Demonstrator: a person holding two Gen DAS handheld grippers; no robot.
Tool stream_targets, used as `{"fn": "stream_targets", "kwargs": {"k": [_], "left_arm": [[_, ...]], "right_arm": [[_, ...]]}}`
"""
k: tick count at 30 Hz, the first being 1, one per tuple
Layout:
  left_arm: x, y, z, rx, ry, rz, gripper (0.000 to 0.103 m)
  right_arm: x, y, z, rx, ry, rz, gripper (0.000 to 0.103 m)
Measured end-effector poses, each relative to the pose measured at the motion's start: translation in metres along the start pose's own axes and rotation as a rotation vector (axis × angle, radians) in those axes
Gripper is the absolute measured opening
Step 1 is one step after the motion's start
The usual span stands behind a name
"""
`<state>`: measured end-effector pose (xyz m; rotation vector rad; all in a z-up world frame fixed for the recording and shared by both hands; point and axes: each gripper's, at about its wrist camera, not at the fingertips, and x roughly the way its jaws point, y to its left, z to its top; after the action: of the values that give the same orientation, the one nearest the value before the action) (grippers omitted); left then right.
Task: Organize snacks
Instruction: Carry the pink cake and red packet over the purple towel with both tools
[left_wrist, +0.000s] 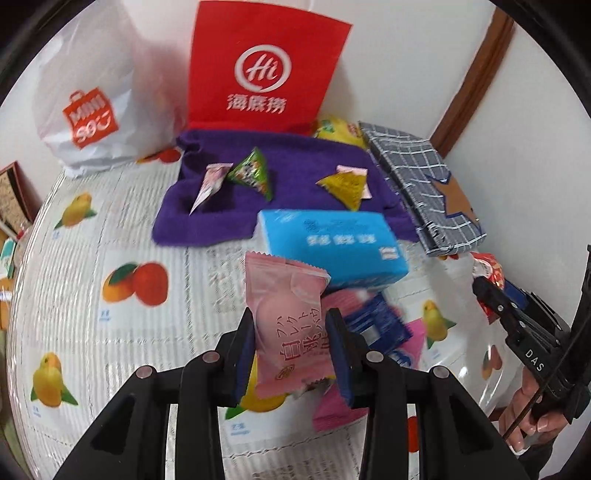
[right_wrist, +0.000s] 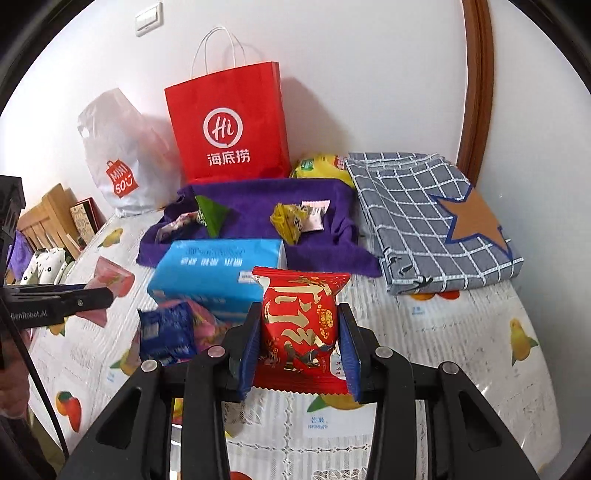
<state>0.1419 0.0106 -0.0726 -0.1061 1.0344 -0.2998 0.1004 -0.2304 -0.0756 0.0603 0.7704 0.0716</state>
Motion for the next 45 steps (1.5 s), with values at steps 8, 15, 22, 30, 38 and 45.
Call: {"fn": "stream_targets", "kwargs": {"k": [8,15,22,30,38,45], "left_arm": [[-0.009,-0.02,0.029,0.035,-0.042,-0.007,0.035],[-0.008,-0.025,0.056,0.034,-0.059,-0.021,0.035],[-0.001,-0.021,0.081,0.018,-0.063,-0.02,0.035],[0.012,-0.023,0.108,0.027,-0.071,-0.013,0.035],[0.034,-0.017,0.132,0.023,-0.065,-0.011,0.035],[0.057,-0.009,0.153,0.019,-0.054,-0.005,0.035]], "right_arm": [[-0.003,0.013,0.03,-0.014,-0.028,0.012,0.039],[0.005,0.023,0.059,-0.049,-0.034,0.013,0.039],[0.019,0.027,0.085,-0.059,-0.042,0.009,0.039],[0.043,0.028,0.116,-0.046,-0.049,0.022,0.039],[0.069,0.029,0.145,-0.039,-0.049,0.022,0.039],[0.098,0.03,0.167,-0.03,-0.032,0.01,0.039]]}}
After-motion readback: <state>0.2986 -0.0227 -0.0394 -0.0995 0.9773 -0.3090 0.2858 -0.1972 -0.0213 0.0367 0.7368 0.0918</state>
